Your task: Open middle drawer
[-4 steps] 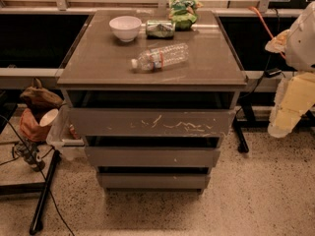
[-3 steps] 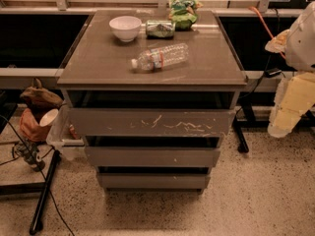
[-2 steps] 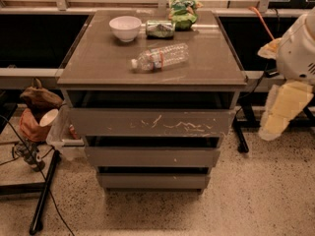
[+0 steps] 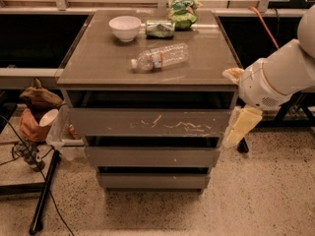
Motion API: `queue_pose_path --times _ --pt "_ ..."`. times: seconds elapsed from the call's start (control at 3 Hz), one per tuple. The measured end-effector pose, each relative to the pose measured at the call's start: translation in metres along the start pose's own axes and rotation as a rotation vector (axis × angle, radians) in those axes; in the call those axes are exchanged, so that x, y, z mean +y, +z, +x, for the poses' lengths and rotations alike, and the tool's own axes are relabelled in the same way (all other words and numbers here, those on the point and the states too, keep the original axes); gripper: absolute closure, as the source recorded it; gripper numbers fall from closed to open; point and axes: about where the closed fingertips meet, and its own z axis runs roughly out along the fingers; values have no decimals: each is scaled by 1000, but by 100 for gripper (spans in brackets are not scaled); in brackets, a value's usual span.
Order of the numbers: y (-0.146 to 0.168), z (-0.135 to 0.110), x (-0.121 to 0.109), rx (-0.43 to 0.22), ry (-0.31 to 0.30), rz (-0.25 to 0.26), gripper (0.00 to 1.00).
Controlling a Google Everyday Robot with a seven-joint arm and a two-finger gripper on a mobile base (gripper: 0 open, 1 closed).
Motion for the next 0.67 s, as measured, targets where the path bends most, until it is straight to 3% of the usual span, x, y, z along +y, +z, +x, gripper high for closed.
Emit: queue_pose_path --times 0.33,0.67 --pt "0 0 0 0 0 0 0" --pt "39 2 10 -65 28 -33 0"
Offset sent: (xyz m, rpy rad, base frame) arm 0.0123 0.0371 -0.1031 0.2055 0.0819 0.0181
